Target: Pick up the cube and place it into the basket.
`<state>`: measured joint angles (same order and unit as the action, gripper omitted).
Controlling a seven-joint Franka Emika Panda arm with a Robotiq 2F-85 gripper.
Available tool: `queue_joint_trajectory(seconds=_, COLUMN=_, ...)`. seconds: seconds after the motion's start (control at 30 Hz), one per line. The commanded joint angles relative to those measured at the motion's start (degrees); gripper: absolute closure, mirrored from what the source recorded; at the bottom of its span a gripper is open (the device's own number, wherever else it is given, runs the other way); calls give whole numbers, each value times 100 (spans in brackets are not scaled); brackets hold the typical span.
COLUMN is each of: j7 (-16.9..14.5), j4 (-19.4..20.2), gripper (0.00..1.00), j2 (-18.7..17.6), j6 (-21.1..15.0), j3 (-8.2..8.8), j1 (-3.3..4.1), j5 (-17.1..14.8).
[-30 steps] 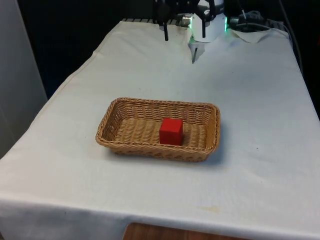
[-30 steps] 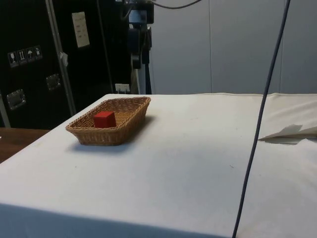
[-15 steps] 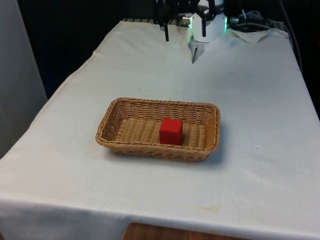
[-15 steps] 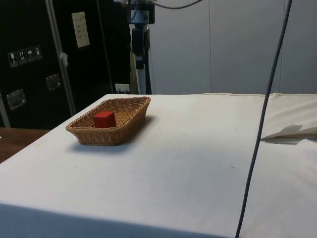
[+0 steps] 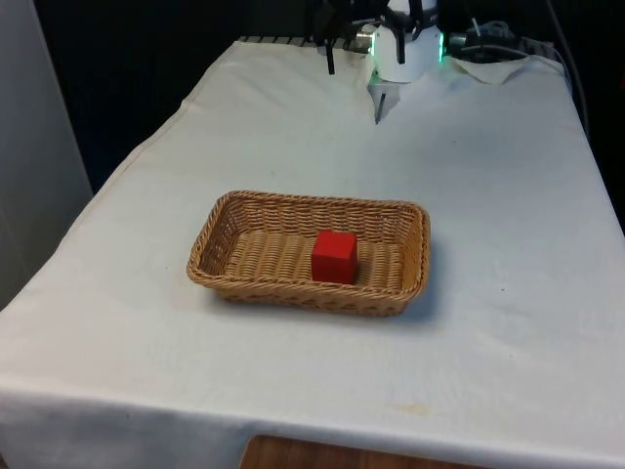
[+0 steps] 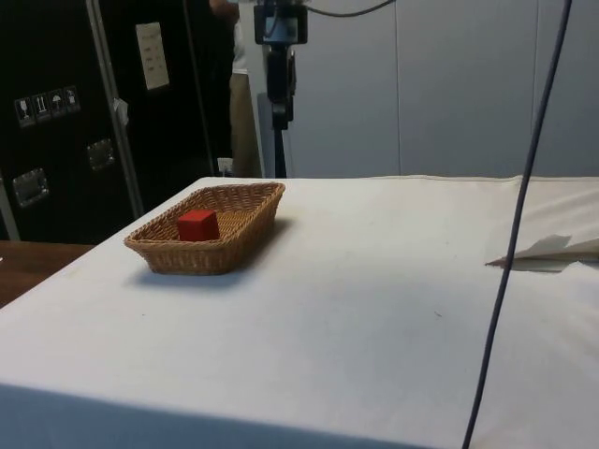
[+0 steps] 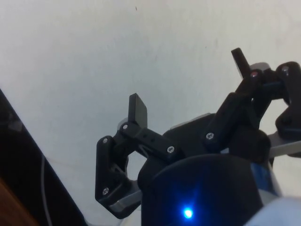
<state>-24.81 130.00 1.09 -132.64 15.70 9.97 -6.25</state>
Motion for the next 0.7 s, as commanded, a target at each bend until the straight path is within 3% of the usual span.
queue_joint_trajectory(seconds=0.0, j7=6, j4=120, gripper=0, j2=103, j6=-97, j3=6, j1=-11, j5=52)
queue_joint_trajectory(seconds=0.6, j7=-46, j4=928, gripper=0, j2=791, j6=-304, j3=34, j1=-29, j5=46)
queue_joint_trajectory(seconds=0.67, j7=-57, j4=882, gripper=0, j2=762, j6=-241, j3=40, j1=-17, j5=0)
